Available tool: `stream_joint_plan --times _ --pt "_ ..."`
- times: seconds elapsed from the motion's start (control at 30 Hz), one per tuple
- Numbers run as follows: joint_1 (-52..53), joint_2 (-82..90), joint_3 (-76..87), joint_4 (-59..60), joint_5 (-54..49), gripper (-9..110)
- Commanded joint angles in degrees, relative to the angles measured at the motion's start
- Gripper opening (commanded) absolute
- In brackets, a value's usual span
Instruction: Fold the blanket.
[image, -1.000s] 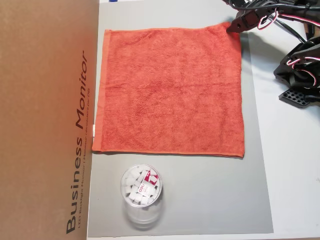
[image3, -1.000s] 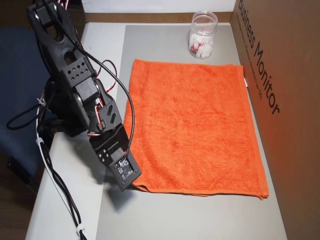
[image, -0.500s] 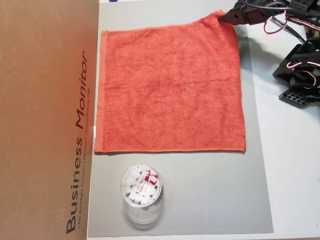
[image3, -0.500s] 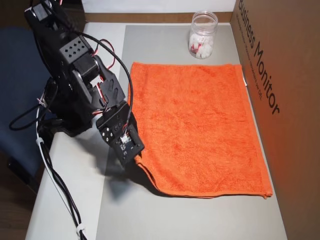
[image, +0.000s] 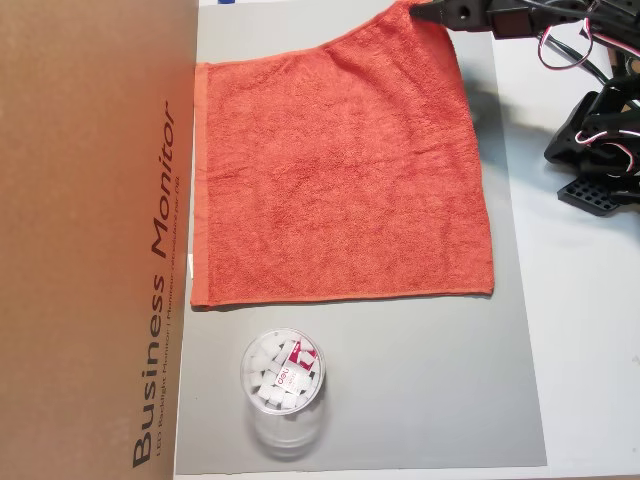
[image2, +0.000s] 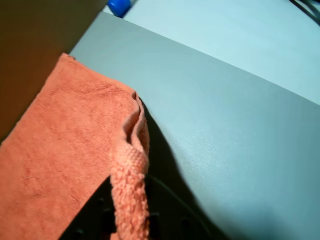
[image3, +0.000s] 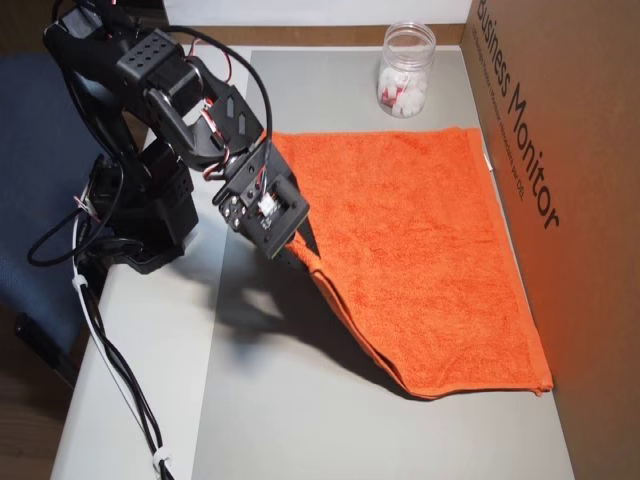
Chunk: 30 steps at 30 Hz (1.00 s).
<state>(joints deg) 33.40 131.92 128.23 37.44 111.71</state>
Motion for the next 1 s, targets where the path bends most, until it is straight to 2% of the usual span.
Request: stream_joint_plan --times 0.0,0.57,0.77,0.97 --pt "-1.8 1.1 -5.7 -0.4 1.1 0" --pt "-12.4 1.1 -9.9 -1.1 0.2 0" --pt "-12.7 0.9 -9.9 -1.2 -3.0 0" --pt "-14.5 -6.6 -17.2 -1.2 -2.6 0"
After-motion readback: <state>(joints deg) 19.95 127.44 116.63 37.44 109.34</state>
